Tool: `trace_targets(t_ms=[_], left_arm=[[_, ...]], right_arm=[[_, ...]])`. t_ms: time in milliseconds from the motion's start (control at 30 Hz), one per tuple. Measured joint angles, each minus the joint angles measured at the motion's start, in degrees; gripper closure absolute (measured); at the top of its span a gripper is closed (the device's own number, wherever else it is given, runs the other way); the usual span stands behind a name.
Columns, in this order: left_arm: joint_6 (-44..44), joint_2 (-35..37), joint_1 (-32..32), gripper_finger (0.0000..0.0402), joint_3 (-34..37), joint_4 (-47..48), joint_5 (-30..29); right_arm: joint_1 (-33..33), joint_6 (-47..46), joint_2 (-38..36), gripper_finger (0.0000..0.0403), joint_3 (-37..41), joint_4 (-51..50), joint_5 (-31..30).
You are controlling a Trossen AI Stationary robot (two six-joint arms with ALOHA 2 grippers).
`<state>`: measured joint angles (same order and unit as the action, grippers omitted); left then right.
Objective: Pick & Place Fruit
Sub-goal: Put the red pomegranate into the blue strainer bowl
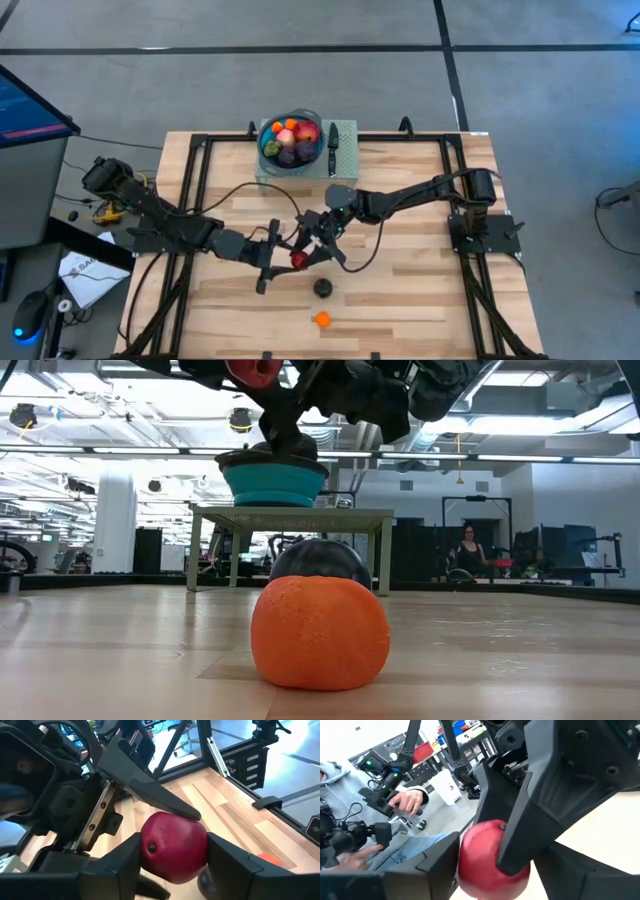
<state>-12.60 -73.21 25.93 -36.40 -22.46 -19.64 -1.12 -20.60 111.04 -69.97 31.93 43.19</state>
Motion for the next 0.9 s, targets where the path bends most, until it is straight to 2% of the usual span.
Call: trace_targets(t_ms=[200, 300, 367, 433, 533, 667, 733, 800, 900], left_arm=[[0.36, -0.04, 0.07, 0.02, 0.04, 0.34, 0.09], [3.78, -0.07, 0.25, 0.0205, 0.09, 0.81, -0.52], [8.25, -0.07, 0.26, 0.0209, 0.29, 1.19, -0.27], [14.78, -0.04, 0.1, 0.0209, 1.09, 0.65, 0.21], [23.75, -0.07, -0.16, 0.0204, 3.4, 1.17, -0.1], [33.32, -0.07, -0.11, 0.02, 7.09, -0.71, -1.64], [38.63, -0.07, -0.09, 0.0203, 9.22, -4.68, -2.86], [44.61, -0.07, -0.13, 0.0206, 11.43, -10.26, -5.98], [51.46, -0.07, -0.09, 0.0206, 14.62, -18.93, -11.8]], right_arm=[[1.78, 0.21, -0.47, 0.0115, -0.16, -2.47, 0.85], [3.76, 2.88, -3.06, 0.0098, -0.16, -11.23, 1.31], [4.3, 8.62, -5.69, 0.0094, -0.18, -20.52, -2.6], [3.9, 15.17, -8.27, 0.0093, -0.16, -31.21, -10.14], [1.17, 21.81, -11.54, 0.0092, -0.14, -43.08, -24.56], [-5.62, 24.23, -13.94, 0.0092, -0.12, -49.5, -38.8], [-10.31, 25.33, -13.99, 0.0092, -0.09, -49.87, -48.15], [-15.5, 26.42, -13.38, 0.0094, -0.09, -49.26, -61.04], [-23.23, 28.25, -11.14, 0.0102, -0.07, -45.43, -84.42]])
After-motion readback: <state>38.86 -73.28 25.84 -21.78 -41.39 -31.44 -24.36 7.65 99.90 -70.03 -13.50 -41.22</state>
